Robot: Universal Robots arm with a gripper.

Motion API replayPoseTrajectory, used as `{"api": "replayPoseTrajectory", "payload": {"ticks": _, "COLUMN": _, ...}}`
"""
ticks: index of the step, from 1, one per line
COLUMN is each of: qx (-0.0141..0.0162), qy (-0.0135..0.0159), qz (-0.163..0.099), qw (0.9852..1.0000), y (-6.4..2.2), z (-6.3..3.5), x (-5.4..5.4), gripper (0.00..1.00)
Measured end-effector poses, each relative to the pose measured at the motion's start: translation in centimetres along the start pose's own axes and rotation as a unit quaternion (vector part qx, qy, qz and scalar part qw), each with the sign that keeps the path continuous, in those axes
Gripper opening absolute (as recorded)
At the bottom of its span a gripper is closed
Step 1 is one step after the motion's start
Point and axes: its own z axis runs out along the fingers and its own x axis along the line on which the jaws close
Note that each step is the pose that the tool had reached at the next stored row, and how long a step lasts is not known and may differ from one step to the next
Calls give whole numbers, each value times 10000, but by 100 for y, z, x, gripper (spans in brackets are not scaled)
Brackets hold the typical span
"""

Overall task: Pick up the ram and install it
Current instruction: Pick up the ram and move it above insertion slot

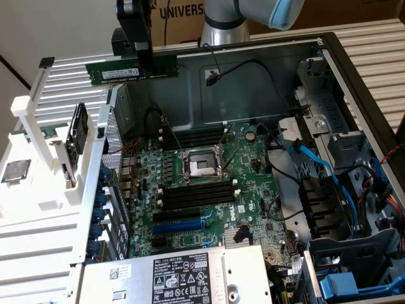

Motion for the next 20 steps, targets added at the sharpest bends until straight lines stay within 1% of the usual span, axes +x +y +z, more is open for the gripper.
{"api": "replayPoseTrajectory", "payload": {"ticks": 5, "qx": 0, "qy": 14, "qz": 0, "qw": 10000, "y": -228, "z": 1, "x": -6, "gripper": 12}}
{"api": "replayPoseTrajectory", "payload": {"ticks": 11, "qx": 0, "qy": 18, "qz": 0, "qw": 10000, "y": -503, "z": 6, "x": -12, "gripper": 12}}
{"api": "replayPoseTrajectory", "payload": {"ticks": 12, "qx": 2, "qy": 17, "qz": 1, "qw": 10000, "y": -593, "z": 19, "x": -7, "gripper": 12}}
{"api": "replayPoseTrajectory", "payload": {"ticks": 13, "qx": 9, "qy": 16, "qz": 0, "qw": 10000, "y": -630, "z": 33, "x": 1, "gripper": 12}}
{"api": "replayPoseTrajectory", "payload": {"ticks": 15, "qx": 25, "qy": 17, "qz": 0, "qw": 10000, "y": -681, "z": 56, "x": 31, "gripper": 12}}
{"api": "replayPoseTrajectory", "payload": {"ticks": 17, "qx": 38, "qy": 15, "qz": 0, "qw": 10000, "y": -697, "z": 80, "x": 101, "gripper": 12}}
{"api": "replayPoseTrajectory", "payload": {"ticks": 20, "qx": 50, "qy": -10, "qz": 0, "qw": 10000, "y": -703, "z": 122, "x": 232, "gripper": 12}}
